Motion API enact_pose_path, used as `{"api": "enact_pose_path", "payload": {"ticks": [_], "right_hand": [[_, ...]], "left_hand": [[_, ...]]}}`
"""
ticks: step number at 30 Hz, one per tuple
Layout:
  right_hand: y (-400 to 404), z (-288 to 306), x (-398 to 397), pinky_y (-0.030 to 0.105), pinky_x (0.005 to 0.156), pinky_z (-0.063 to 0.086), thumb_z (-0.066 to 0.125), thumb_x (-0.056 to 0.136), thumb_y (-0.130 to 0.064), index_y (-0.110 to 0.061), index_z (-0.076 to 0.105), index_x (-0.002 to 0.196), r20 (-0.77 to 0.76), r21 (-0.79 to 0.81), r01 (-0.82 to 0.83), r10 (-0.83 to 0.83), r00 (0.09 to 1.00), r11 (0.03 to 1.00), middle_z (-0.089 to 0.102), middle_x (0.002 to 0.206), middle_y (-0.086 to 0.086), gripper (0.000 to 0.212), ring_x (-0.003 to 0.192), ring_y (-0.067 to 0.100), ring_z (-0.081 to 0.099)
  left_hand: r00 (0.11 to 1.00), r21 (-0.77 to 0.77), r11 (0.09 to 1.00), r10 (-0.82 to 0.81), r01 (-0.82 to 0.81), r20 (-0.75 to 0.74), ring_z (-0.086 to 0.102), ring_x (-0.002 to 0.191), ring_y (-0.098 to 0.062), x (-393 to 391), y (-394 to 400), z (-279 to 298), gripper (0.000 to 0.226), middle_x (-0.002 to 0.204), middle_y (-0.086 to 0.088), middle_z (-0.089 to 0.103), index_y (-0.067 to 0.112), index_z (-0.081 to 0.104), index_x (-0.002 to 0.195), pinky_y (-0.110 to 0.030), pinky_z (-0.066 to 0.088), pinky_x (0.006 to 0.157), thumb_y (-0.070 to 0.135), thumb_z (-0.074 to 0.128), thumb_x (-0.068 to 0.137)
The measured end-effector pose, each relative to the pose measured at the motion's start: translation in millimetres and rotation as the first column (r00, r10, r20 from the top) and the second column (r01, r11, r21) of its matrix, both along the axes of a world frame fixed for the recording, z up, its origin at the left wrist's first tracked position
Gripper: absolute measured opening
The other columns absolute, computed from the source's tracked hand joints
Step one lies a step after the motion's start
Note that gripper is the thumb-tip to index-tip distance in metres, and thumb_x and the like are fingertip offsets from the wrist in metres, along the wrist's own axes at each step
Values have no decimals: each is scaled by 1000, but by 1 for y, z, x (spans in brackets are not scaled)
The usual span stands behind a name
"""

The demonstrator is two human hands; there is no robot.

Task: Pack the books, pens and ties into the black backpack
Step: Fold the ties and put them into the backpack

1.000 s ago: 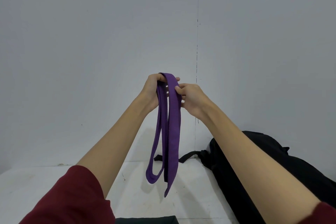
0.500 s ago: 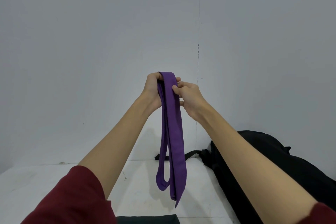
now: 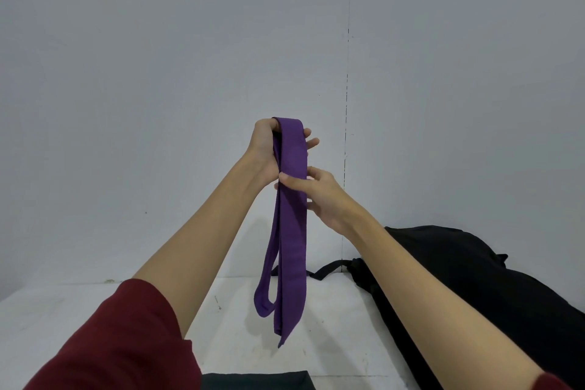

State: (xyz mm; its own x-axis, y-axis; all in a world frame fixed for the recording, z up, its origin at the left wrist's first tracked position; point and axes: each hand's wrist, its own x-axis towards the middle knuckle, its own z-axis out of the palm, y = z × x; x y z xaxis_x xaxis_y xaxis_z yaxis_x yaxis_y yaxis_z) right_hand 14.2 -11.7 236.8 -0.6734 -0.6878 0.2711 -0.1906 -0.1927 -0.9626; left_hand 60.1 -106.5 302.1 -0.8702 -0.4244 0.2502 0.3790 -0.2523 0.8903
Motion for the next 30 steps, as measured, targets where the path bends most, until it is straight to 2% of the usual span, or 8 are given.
{"api": "enact_pose_path", "payload": {"ticks": [4,7,10,13,17,21,27,30], "right_hand": [[-1,2,2,32,74,57,62,90,-13,0,58,111,43,-101,-58,63,997,993,65,86,9,25,78,26,65],[-4,5,5,27,58,55,63,90,-11,-2,59,109,62,-119,15,-8,998,993,63,80,7,21,64,22,64],[-8,10,2,27,61,55,64,89,-11,-3,61,109,71,-180,136,-125,990,974,65,82,7,21,65,20,63],[-11,19,-2,36,73,56,66,88,-12,-7,62,102,83,-220,235,-222,972,947,66,85,7,16,73,21,64],[-12,34,0,27,55,54,61,91,-9,-8,55,101,25,-216,241,-241,970,946,67,73,8,11,55,17,64],[-9,42,-1,33,64,56,55,94,-8,-9,51,105,-107,-158,191,-209,972,969,69,75,10,12,57,22,66],[-4,47,-9,37,65,57,54,94,-6,-10,50,106,-90,-185,249,-268,959,951,68,76,11,13,54,21,66],[-2,48,-10,34,61,57,53,94,-6,-10,50,108,-71,-206,267,-286,956,942,68,78,12,14,55,22,66]], "left_hand": [[999,-5,999,-47,47,-25,68,80,-30,-1,-4,2,27,76,-9,70,5,57,84,-33,47,76,14,32,88],[997,-62,996,-70,68,-28,62,92,-33,-5,-15,-3,28,99,-17,68,2,58,95,-38,47,86,17,35,89],[993,-118,986,-116,116,12,52,96,-31,-6,-23,-25,40,110,-17,55,1,56,110,-40,41,88,29,49,83],[963,-120,956,-266,268,32,62,101,-23,-6,-15,-62,55,112,-8,65,8,59,121,-35,47,93,50,51,87],[954,-333,894,-278,301,114,69,91,-22,-2,3,-106,24,95,-3,72,11,59,112,-33,50,87,19,60,90],[964,-251,931,-243,264,110,60,62,-12,0,11,-122,14,66,0,62,7,60,99,-27,52,71,16,49,97],[922,-339,865,-294,369,252,69,78,-16,9,7,-151,13,86,-1,73,13,59,102,-27,55,74,22,51,96],[930,-333,881,-252,335,269,68,75,-14,12,9,-169,13,79,-3,71,11,60,97,-24,53,72,22,55,94]]}}
